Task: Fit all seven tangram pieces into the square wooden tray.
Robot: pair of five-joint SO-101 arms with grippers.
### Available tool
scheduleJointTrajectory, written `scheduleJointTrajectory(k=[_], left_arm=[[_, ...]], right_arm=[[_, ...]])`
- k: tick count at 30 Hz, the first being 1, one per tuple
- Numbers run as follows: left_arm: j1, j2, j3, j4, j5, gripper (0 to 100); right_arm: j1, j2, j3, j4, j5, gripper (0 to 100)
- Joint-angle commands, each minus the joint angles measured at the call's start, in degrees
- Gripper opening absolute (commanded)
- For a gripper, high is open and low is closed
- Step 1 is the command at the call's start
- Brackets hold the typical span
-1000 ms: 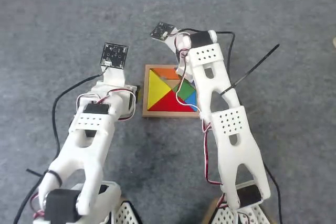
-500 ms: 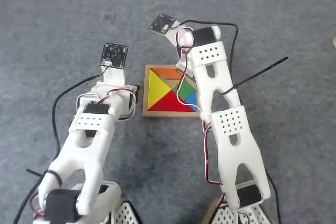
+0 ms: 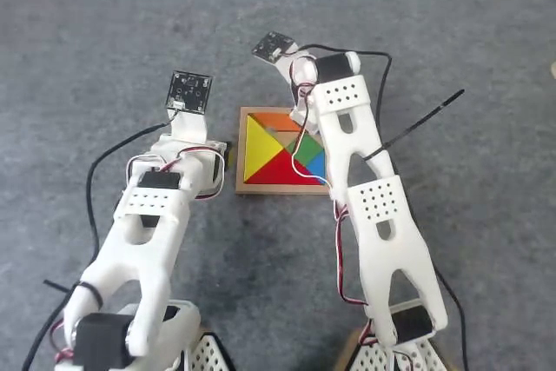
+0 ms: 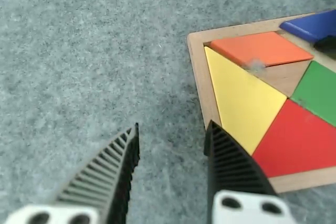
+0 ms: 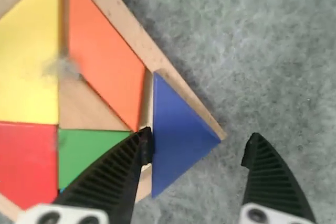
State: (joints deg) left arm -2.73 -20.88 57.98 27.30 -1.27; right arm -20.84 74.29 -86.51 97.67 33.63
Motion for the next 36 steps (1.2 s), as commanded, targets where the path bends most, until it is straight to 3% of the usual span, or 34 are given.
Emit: scheduleJointTrajectory(k=[1, 21, 33, 36], left_arm=[[-0.35, -0.35, -1.36, -0.97, -0.44, 19], [-0.44, -0.44, -1.45, -0.97, -0.44, 19], [-0.44, -0.62, -1.45, -1.05, -0.53, 19], [-0.53, -0.79, -1.54, -0.97, -0.53, 19]], right_arm=[[0.57, -1.27, -3.34, -0.66, -0.7, 26.4], [-5.49, -1.27, -2.99, 4.97, -5.1, 26.4], [-4.97, -6.9, -5.71, 5.41, -13.89, 26.2], [-4.7, -14.02, -6.07, 5.58, -17.67, 17.2]])
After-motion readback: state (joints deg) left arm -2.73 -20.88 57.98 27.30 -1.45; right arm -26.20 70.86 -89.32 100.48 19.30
